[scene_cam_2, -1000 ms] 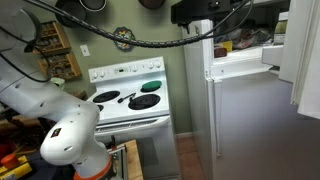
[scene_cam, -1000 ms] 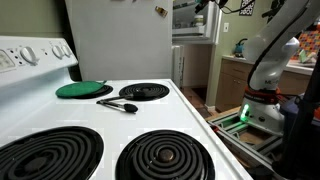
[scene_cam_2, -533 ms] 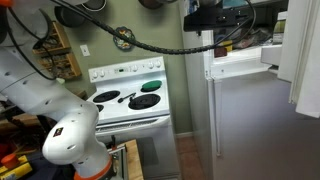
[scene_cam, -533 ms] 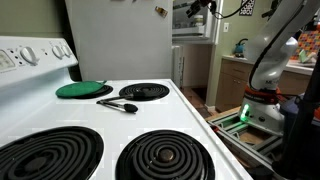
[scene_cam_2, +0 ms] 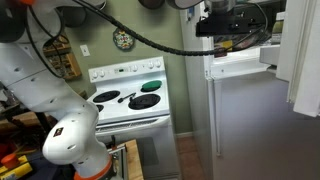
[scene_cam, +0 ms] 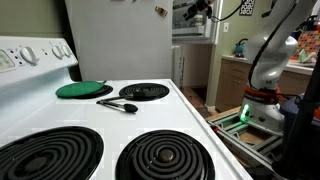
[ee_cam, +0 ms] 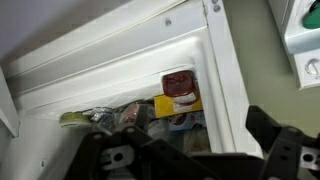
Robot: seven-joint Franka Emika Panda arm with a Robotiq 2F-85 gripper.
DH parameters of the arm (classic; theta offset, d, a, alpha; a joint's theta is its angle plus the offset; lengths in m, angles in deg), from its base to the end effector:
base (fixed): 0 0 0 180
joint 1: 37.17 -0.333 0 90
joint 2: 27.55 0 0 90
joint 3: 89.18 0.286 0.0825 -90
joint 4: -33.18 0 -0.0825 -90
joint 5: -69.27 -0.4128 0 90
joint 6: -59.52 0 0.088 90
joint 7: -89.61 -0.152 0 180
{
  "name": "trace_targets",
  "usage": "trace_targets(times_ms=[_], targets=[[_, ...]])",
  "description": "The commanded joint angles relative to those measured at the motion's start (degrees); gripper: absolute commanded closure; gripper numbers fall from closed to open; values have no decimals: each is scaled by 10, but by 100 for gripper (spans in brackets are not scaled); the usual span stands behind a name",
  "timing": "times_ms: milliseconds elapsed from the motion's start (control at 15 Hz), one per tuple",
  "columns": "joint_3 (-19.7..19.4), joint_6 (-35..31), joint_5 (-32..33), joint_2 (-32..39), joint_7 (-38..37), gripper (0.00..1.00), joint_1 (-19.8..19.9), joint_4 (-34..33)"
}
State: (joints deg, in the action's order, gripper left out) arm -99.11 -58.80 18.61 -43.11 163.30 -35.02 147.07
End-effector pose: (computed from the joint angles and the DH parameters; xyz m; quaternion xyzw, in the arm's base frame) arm 0.5641 -0.0557 0.5739 -0.8266 -0.3344 -0.4009 0.2102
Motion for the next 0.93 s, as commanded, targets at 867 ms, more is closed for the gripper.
trace_targets(times_ms=[867], targets=[[-29,17,-78,130,114,0,46,-108]])
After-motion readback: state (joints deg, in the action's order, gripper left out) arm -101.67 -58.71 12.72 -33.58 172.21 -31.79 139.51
